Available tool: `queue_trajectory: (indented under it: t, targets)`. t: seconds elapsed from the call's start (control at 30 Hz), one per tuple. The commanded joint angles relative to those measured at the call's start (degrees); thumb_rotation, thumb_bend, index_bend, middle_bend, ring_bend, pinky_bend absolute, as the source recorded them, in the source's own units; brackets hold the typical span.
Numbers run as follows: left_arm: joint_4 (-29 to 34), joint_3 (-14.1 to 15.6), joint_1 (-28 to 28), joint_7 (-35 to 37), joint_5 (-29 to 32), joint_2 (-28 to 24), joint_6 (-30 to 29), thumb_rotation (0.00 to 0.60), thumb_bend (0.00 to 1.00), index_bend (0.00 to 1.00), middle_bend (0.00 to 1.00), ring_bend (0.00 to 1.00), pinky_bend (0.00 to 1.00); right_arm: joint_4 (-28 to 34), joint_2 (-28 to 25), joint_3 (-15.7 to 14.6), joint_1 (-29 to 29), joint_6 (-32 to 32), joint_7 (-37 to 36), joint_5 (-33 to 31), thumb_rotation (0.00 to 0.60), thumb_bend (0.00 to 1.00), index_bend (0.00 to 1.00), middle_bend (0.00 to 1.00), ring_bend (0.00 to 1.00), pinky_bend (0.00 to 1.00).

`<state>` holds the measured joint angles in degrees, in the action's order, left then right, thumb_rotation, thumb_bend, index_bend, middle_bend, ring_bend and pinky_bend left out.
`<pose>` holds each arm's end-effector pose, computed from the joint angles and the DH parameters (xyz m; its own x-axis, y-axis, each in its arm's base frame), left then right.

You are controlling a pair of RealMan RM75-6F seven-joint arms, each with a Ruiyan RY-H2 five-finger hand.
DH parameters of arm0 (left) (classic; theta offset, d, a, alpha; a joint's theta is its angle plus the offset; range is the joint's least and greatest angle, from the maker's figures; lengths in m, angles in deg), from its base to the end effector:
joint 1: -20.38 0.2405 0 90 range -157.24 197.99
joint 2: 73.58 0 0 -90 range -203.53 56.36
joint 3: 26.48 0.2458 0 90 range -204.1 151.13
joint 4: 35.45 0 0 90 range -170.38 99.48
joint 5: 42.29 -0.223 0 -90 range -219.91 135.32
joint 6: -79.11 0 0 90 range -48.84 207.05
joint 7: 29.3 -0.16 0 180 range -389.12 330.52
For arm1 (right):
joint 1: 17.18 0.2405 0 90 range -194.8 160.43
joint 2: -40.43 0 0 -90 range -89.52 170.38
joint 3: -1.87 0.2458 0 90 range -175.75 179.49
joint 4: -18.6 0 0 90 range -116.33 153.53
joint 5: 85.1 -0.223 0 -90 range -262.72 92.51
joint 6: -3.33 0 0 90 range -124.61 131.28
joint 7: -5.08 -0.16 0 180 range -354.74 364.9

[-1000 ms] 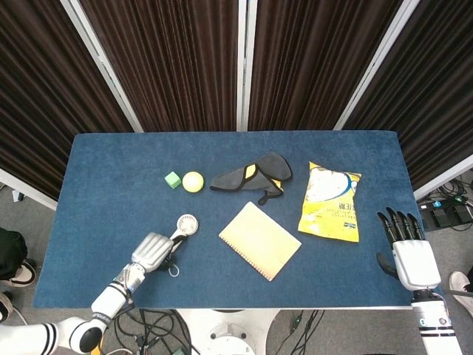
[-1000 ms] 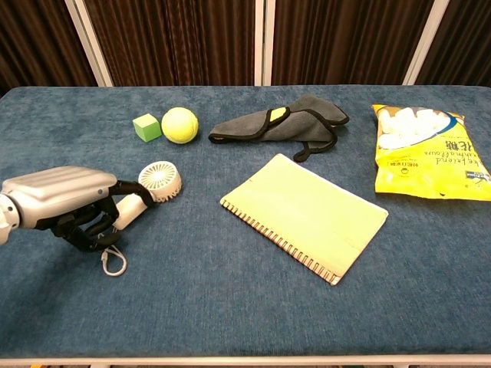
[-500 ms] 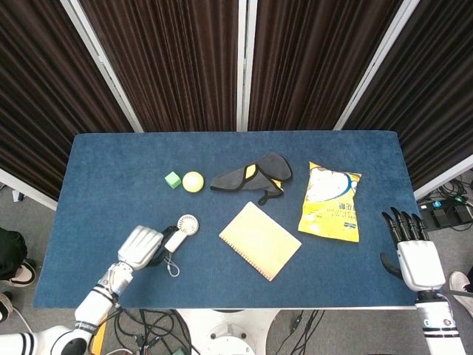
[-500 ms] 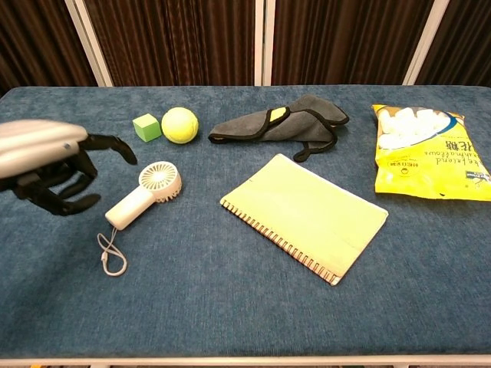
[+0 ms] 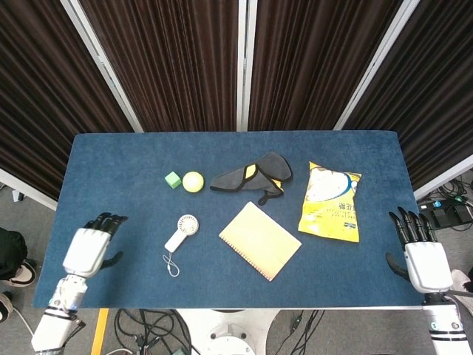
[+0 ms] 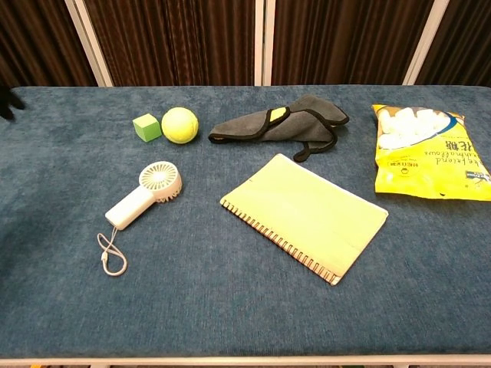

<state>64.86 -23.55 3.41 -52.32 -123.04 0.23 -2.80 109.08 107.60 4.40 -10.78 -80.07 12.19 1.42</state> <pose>-0.2342 0.2216 0.0601 0.5037 0.0968 0.8584 0.8576 -0.1755 -0.4834 -0.3036 -0.2043 0.1230 0.4900 -0.0232 0.8714 -0.8712 -0.0464 0.4887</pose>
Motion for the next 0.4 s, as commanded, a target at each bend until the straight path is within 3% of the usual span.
queue_trajectory:
  t: [0.03,0.4]
  targets:
    - [0.1,1.9,2.9,2.2,-1.2,-3.2,-2.1,0.6,0.09,0.17,0.15,0.09,0.28,-0.2,0.0,-0.1,-0.5,-0.5,-0.7,-0.1,0.6,0.24,0.0,0.0,0.0,0.0]
    - [-0.4,1.5,6.1,6.9,-0.5,-7.9,-2.7,0.6,0.09,0.17,0.15,0.09,0.26,1.0,0.5,0.0,-0.6,-1.2,0.5,0.9,0.6,0.24,0.0,0.0,0.0,0.0]
